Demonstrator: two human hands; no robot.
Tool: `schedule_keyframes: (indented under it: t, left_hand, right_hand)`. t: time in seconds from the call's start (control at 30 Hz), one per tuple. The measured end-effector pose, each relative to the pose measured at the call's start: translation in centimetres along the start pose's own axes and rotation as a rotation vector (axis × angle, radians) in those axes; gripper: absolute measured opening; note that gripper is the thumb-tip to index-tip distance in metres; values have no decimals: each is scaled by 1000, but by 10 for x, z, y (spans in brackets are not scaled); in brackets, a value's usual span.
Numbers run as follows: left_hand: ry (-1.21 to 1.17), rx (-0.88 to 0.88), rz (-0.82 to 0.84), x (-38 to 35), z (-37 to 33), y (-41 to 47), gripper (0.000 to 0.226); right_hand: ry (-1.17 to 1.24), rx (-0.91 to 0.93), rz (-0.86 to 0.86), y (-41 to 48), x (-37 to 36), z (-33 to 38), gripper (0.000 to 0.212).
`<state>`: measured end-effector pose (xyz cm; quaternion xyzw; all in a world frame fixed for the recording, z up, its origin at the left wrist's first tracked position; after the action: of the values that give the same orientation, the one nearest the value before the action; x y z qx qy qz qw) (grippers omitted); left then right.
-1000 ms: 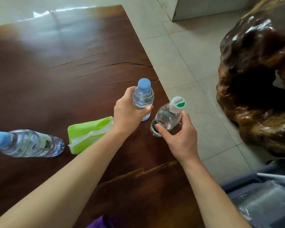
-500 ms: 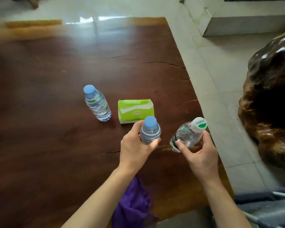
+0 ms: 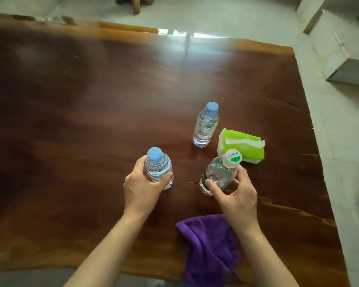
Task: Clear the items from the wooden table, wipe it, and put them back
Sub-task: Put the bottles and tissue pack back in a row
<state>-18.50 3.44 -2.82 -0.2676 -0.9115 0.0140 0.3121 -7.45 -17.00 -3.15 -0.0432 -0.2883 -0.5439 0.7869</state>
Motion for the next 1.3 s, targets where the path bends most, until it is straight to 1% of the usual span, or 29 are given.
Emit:
schedule_keyframes:
  t: [0.13, 0.3, 0.43, 0.6, 0.8, 1.0, 1.3]
  left_hand:
    - [-9, -1, -77, 23, 1, 32, 59]
    - [-10, -35, -146, 27, -15, 78, 56]
    - [-7, -47, -164, 20, -29, 112, 57]
    - [8, -63, -168, 8, -41, 147, 59]
    - [17, -26, -164, -3, -39, 171, 60]
    - [24, -12, -162, -8, -35, 176, 60]
    - [55, 14, -28, -5, -35, 180, 65]
  right_hand:
    - [44, 45, 5, 29, -42, 20, 63]
    - [86, 77, 17, 71, -89, 37, 65]
    - [84, 91, 24, 102, -114, 40, 66]
    - [80, 44, 29, 134, -136, 32, 69]
    - [20, 26, -9, 151, -156, 27, 69]
    - [5, 27, 14, 156, -164, 23, 70]
    - [-22, 33, 66, 157, -163, 22, 75]
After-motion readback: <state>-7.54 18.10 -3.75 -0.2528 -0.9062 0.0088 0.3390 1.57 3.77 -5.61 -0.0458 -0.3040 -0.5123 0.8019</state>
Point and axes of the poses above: each hand's wrist, its own y-axis towards the middle knuckle, its own x-axis out of the back of the hand, z = x × y, the point moved 1 cm from there along y, towards the middle knuckle, and after that the axes turned 11 degrees about x, right-handed, at the moved point
